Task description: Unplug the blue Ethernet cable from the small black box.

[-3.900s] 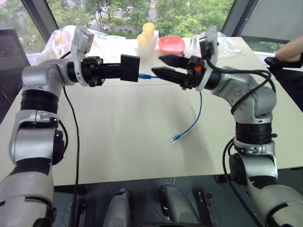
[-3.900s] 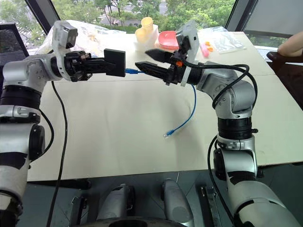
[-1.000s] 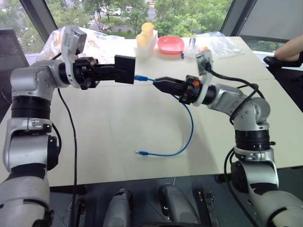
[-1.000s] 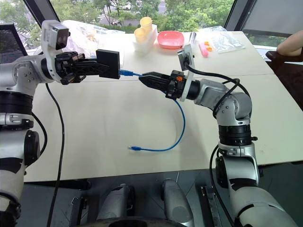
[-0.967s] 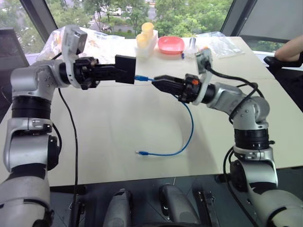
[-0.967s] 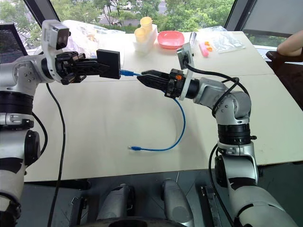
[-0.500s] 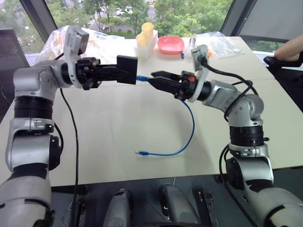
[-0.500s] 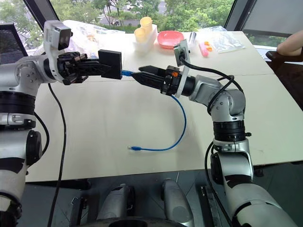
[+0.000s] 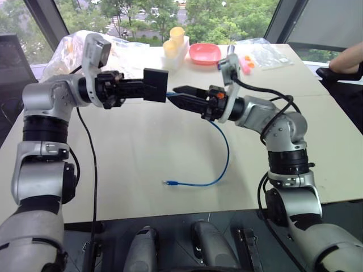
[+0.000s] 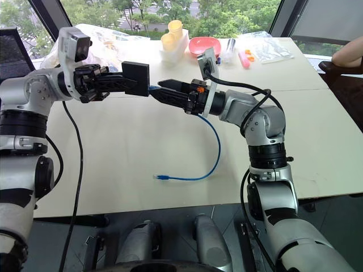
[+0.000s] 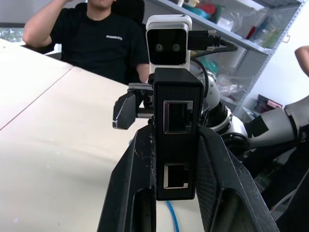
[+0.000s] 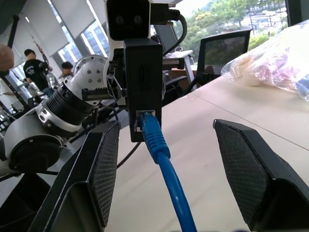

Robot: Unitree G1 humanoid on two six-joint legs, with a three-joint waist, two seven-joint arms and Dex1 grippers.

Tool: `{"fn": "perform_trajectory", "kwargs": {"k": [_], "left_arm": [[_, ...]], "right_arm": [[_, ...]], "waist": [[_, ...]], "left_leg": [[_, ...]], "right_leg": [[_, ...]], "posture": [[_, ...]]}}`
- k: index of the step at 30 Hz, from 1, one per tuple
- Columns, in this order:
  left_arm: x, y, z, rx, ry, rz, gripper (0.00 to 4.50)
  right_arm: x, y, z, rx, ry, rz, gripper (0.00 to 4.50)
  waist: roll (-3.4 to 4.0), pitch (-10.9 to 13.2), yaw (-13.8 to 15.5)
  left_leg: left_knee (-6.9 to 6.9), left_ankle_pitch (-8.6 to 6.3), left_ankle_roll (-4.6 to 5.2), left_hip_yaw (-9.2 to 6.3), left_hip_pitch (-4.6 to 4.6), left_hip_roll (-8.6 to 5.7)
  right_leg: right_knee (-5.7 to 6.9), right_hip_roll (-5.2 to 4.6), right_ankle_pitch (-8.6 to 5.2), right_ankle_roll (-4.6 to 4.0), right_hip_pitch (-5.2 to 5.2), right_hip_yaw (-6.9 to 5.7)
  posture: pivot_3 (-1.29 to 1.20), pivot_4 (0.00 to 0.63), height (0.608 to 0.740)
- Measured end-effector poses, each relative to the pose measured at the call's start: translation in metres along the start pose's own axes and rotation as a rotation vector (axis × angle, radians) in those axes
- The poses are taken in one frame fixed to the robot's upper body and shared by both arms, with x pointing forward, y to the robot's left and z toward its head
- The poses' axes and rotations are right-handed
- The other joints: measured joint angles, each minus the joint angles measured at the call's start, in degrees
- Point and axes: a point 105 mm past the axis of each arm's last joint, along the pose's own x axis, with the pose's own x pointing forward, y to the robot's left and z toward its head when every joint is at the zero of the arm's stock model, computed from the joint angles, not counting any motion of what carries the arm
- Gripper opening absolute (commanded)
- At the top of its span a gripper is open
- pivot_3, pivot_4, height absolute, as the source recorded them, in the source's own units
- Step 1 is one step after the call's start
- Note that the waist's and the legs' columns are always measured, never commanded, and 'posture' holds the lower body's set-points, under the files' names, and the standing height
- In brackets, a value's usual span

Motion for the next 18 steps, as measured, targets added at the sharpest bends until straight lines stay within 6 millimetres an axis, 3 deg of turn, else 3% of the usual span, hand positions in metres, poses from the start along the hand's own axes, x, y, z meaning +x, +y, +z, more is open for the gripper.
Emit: {"fn": "perform_trajectory", "kwargs": {"k": [4,6,7,12,18], "left_arm": [[0.0001,0.0000,0.0000,0.000,0.000,0.000,0.48],[0.0001,0.0000,0.0000,0.000,0.000,0.000,0.48],[0.0001,0.0000,0.0000,0.000,0.000,0.000,0.48],[-0.0014,0.0025,-0.0008,-0.007,-0.002,0.019,0.48],[-0.0013,0.0021,-0.0004,-0.006,-0.003,0.015,0.48]], "right_arm": [[0.0019,-0.0007,-0.0012,0.003,-0.003,-0.003,3.18],[0.0023,-0.0006,-0.0012,0.003,-0.003,-0.002,2.69],[0.0023,-0.0006,-0.0012,0.003,-0.003,-0.002,2.42],[0.0032,0.0041,-0.0006,0.007,-0.009,0.035,0.03],[0.0033,0.0051,-0.0002,0.010,-0.013,0.044,0.03]], "waist": [[0.00,0.0,0.0],[0.00,0.0,0.1],[0.00,0.0,0.1],[0.00,0.0,0.0],[0.00,0.0,0.0]], "left_leg": [[0.00,0.00,0.00,0.00,0.00,0.00],[0.00,0.00,0.00,0.00,0.00,0.00],[0.00,0.00,0.00,0.00,0.00,0.00],[0.00,0.00,0.00,-0.01,0.00,0.00],[0.00,0.00,0.00,0.00,0.00,0.00]], "right_leg": [[0.00,0.00,0.00,0.00,0.00,0.00],[0.00,-0.01,0.00,0.00,0.00,0.00],[0.00,-0.01,0.00,0.00,0.00,0.00],[0.00,0.00,0.00,0.00,0.00,0.00],[0.00,0.00,0.00,0.00,0.00,0.00]], "posture": [[0.00,0.150,0.740],[0.00,0.150,0.740],[0.00,0.150,0.740],[0.00,0.150,0.740],[0.00,0.150,0.740]]}}
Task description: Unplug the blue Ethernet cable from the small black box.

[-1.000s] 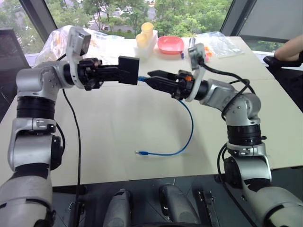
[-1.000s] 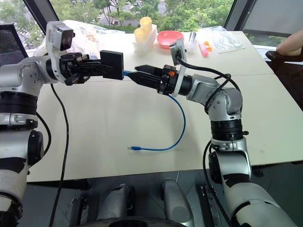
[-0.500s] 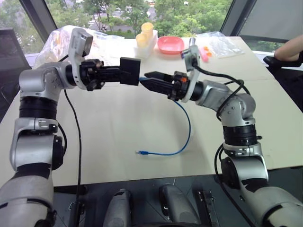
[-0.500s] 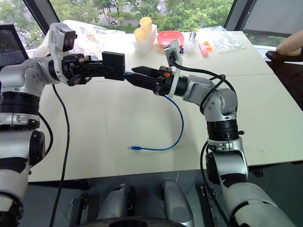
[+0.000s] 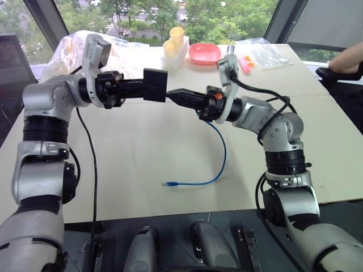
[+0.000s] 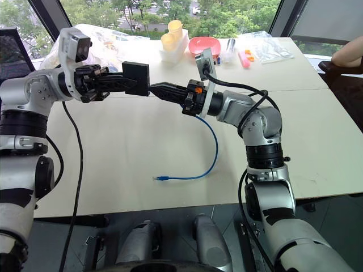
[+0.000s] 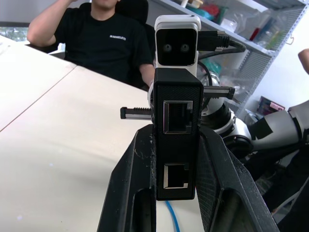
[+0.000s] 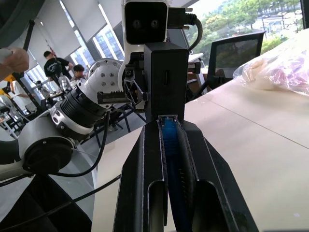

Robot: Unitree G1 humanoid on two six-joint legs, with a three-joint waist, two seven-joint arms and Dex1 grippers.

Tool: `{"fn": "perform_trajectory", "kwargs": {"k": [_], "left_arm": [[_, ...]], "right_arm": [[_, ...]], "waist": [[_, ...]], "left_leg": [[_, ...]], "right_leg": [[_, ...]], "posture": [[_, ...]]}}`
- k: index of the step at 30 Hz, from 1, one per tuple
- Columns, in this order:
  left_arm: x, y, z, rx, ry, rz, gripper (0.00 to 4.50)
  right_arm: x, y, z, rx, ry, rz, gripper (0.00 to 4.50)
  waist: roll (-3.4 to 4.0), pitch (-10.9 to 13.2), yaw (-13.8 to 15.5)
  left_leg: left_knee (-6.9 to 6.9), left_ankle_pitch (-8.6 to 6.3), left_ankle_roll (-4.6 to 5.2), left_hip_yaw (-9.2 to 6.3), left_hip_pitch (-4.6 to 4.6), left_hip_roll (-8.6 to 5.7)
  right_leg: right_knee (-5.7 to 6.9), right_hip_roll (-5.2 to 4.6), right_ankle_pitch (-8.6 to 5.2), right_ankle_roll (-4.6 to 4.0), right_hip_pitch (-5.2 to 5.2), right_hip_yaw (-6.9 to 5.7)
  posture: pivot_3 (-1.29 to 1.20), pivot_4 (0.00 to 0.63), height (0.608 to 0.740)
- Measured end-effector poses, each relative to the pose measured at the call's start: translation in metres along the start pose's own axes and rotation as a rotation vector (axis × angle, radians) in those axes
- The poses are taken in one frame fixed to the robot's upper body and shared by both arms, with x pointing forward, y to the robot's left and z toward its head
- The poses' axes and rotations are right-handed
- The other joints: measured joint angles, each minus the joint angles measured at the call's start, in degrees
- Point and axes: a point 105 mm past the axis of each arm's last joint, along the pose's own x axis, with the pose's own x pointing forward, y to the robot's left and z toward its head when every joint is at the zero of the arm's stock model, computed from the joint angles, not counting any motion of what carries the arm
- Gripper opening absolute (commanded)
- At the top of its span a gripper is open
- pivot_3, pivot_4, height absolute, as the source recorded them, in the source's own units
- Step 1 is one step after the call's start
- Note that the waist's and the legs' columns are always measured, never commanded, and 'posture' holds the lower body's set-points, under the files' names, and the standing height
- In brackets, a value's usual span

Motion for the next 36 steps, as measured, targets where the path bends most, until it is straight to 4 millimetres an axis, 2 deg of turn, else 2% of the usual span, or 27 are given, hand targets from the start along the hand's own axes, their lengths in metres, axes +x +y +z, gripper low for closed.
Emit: {"fn": "perform_trajectory", "kwargs": {"k": [10,13,17,20,23,26,28,30,31,34,36], "left_arm": [[0.001,0.003,-0.002,-0.004,0.000,0.011,0.48],[0.000,0.006,-0.002,0.001,0.004,0.035,0.48],[-0.023,0.002,0.013,0.050,-0.017,0.118,0.48],[-0.022,-0.001,0.017,0.068,-0.011,0.122,0.48],[-0.023,0.005,0.011,0.076,-0.003,0.171,0.48],[-0.021,0.024,-0.003,0.128,0.008,0.300,0.48],[-0.016,0.037,-0.013,0.149,-0.017,0.382,0.48],[-0.012,0.043,-0.021,0.145,-0.043,0.438,0.48],[-0.009,0.045,-0.023,0.144,-0.062,0.455,0.48],[-0.004,0.042,-0.030,0.155,-0.080,0.492,0.48],[-0.004,0.041,-0.034,0.159,-0.086,0.516,0.48]], "right_arm": [[-0.001,-0.002,-0.001,-0.042,0.026,-0.022,0.03],[-0.008,-0.005,0.000,-0.080,0.038,-0.057,0.03],[-0.049,-0.034,-0.017,-0.043,0.068,-0.266,0.03],[-0.055,-0.040,-0.019,-0.033,0.053,-0.320,0.03],[-0.056,-0.051,-0.015,-0.081,0.024,-0.415,0.03],[-0.065,-0.090,-0.025,-0.193,0.080,-0.661,0.03],[-0.072,-0.114,-0.044,-0.240,0.141,-0.807,0.03],[-0.078,-0.130,-0.065,-0.244,0.186,-0.899,0.88],[-0.083,-0.137,-0.074,-0.249,0.206,-0.943,1.11],[-0.107,-0.152,-0.094,-0.290,0.263,-1.062,2.70],[-0.116,-0.155,-0.097,-0.324,0.283,-1.093,3.73]], "waist": [[0.00,0.0,0.0],[0.00,0.0,0.0],[-0.01,0.0,0.0],[-0.01,0.0,0.0],[-0.01,0.0,-0.1],[-0.01,0.0,0.0],[-0.02,0.0,0.1],[-0.02,0.0,0.1],[-0.02,0.0,0.1],[-0.02,0.0,0.0],[-0.02,0.0,0.0]], "left_leg": [[0.00,0.00,0.00,0.00,0.00,0.00],[0.00,0.00,0.00,0.00,0.00,0.00],[-0.03,0.00,0.00,0.02,-0.02,-0.01],[-0.03,0.00,0.00,0.01,-0.01,0.00],[-0.02,0.00,0.00,0.02,0.03,0.00],[0.01,0.00,0.00,0.04,0.05,0.00],[0.02,0.00,0.00,0.05,0.01,0.00],[0.00,0.00,-0.01,0.07,-0.03,-0.01],[-0.03,0.00,-0.01,0.07,-0.04,-0.02],[-0.12,0.00,-0.01,0.09,-0.05,-0.01],[-0.12,0.00,-0.01,0.08,-0.03,-0.02]], "right_leg": [[0.00,0.00,0.00,0.00,0.00,0.00],[-0.01,0.00,0.00,0.00,0.00,0.00],[-0.08,-0.02,0.00,0.00,0.00,0.00],[-0.05,-0.01,0.00,0.00,0.00,0.01],[-0.03,0.00,0.00,0.00,0.00,0.02],[-0.01,-0.03,0.01,0.00,0.02,0.04],[-0.01,-0.07,0.01,0.00,0.01,0.06],[-0.02,-0.12,0.02,0.01,-0.02,0.07],[-0.05,-0.15,0.02,0.01,-0.02,0.07],[-0.14,-0.26,0.04,0.05,-0.02,0.08],[-0.15,-0.28,0.06,0.08,-0.02,0.09]], "posture": [[0.00,0.150,0.740],[0.00,0.150,0.740],[0.00,0.150,0.740],[0.00,0.150,0.740],[0.00,0.150,0.740],[0.00,0.150,0.740],[0.00,0.150,0.740],[0.00,0.150,0.740],[0.00,0.150,0.740],[0.00,0.150,0.740],[0.00,0.150,0.740]]}}
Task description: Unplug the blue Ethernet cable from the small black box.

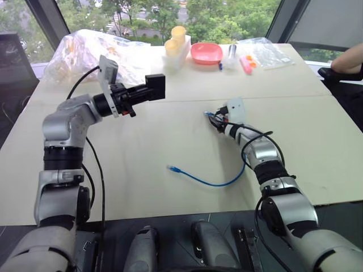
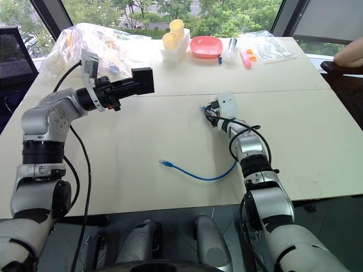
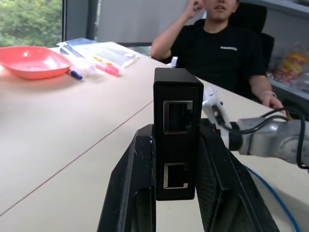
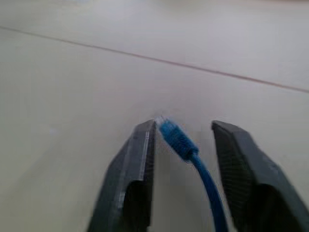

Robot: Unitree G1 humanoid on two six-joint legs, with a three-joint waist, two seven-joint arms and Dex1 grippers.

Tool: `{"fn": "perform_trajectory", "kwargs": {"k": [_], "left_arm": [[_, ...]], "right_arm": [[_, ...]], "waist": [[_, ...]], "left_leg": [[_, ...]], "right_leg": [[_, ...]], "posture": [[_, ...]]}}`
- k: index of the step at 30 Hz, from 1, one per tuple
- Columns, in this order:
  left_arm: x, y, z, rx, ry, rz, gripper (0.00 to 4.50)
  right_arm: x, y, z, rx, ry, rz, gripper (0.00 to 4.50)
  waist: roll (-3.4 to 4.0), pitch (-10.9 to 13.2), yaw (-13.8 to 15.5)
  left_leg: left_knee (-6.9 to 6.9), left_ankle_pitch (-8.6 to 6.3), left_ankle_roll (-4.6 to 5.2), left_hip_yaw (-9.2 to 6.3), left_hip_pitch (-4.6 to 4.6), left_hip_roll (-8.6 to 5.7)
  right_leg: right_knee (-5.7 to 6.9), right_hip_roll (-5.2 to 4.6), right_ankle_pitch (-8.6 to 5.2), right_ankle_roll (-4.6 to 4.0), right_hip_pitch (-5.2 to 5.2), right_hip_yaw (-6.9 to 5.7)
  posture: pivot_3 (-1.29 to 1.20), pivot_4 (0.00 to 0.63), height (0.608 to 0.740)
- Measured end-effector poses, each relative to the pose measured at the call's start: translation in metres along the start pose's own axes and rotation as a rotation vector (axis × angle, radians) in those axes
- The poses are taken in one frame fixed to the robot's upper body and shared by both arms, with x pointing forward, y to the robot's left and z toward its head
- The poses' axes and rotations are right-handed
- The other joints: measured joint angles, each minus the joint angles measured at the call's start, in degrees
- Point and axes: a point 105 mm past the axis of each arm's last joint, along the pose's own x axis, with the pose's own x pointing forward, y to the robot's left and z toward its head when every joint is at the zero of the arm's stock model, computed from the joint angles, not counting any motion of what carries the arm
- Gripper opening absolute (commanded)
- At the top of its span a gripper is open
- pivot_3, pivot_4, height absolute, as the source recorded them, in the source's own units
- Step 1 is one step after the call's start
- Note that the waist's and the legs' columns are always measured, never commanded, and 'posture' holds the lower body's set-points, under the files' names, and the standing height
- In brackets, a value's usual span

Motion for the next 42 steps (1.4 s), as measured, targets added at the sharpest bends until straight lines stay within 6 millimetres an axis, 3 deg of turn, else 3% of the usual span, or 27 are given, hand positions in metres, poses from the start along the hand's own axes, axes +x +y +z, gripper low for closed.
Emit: {"fn": "perform_trajectory", "kwargs": {"k": [2,8,11,15,18,22,23,30,36,39,42], "left_arm": [[0.001,0.001,-0.003,0.004,-0.002,0.031,0.48],[0.010,0.015,-0.025,0.092,-0.008,0.260,0.48],[0.017,0.025,-0.040,0.078,-0.027,0.421,0.48],[0.013,0.035,-0.058,0.065,-0.019,0.554,0.48],[-0.001,0.042,-0.078,0.060,0.005,0.671,0.48],[-0.012,0.036,-0.118,0.006,0.063,0.718,0.48],[-0.011,0.033,-0.118,0.007,0.056,0.712,1.48],[-0.007,0.023,-0.112,0.043,0.056,0.658,4.46],[-0.013,0.023,-0.093,0.132,0.042,0.646,4.46],[-0.034,0.022,-0.064,0.240,0.047,0.660,4.46],[-0.057,0.016,-0.046,0.248,0.082,0.668,4.46]], "right_arm": [[-0.002,-0.003,0.004,-0.026,-0.024,-0.003,4.44],[-0.030,0.002,0.045,-0.108,-0.221,0.041,4.44],[-0.051,0.018,0.056,-0.056,-0.283,0.124,4.44],[-0.067,0.034,0.071,-0.034,-0.324,0.190,4.44],[-0.073,0.039,0.074,-0.027,-0.329,0.190,4.44],[-0.072,0.043,0.061,0.020,-0.296,0.173,4.44],[-0.073,0.044,0.056,0.034,-0.280,0.170,4.50],[-0.072,0.048,0.050,0.060,-0.260,0.168,4.50],[-0.072,0.045,0.045,0.040,-0.240,0.168,4.50],[-0.078,0.040,0.038,0.021,-0.220,0.169,4.50],[-0.088,0.026,0.015,0.027,-0.151,0.140,4.50]], "waist": [[0.00,0.0,-0.1],[0.00,0.0,0.4],[-0.01,0.0,1.2],[-0.01,0.0,1.3],[-0.01,0.0,1.4],[-0.02,0.0,1.5],[-0.03,-0.1,1.7],[-0.03,-0.1,1.6],[-0.03,-0.1,1.4],[-0.03,-0.1,1.4],[-0.03,-0.1,1.5]], "left_leg": [[0.01,0.00,0.00,-0.01,0.02,0.00],[0.02,0.00,0.00,-0.06,0.09,0.01],[0.05,0.00,0.00,-0.05,0.09,0.00],[0.10,0.00,0.00,-0.02,0.12,-0.05],[0.11,0.00,0.00,0.00,0.16,-0.04],[0.13,0.00,0.00,0.09,0.12,-0.04],[0.14,0.00,0.00,0.07,0.10,-0.04],[0.19,0.00,0.00,0.09,0.15,-0.07],[0.15,0.00,0.00,0.07,0.15,-0.02],[0.11,0.00,0.00,0.07,0.16,0.01],[0.09,0.00,0.00,0.07,0.16,0.02]], "right_leg": [[0.02,0.02,0.03,0.03,0.00,0.02],[0.04,0.04,0.04,0.05,0.08,0.05],[0.01,0.04,0.08,0.12,0.08,0.10],[0.01,0.09,0.11,0.10,0.09,0.10],[0.01,0.10,0.11,0.10,0.15,0.10],[-0.03,0.10,0.11,0.09,0.15,0.09],[-0.04,0.09,0.11,0.09,0.16,0.06],[-0.07,0.12,0.11,0.09,0.23,0.07],[-0.09,0.19,0.11,0.09,0.22,0.07],[-0.10,0.19,0.11,0.08,0.21,0.07],[-0.15,0.15,0.10,0.08,0.23,0.07]], "posture": [[0.00,0.150,0.740],[0.00,0.150,0.740],[0.00,0.150,0.740],[0.00,0.150,0.740],[0.00,0.150,0.740],[0.00,0.150,0.740],[0.00,0.150,0.740],[0.00,0.150,0.740],[0.00,0.150,0.740],[0.00,0.150,0.740],[0.00,0.150,0.740]]}}
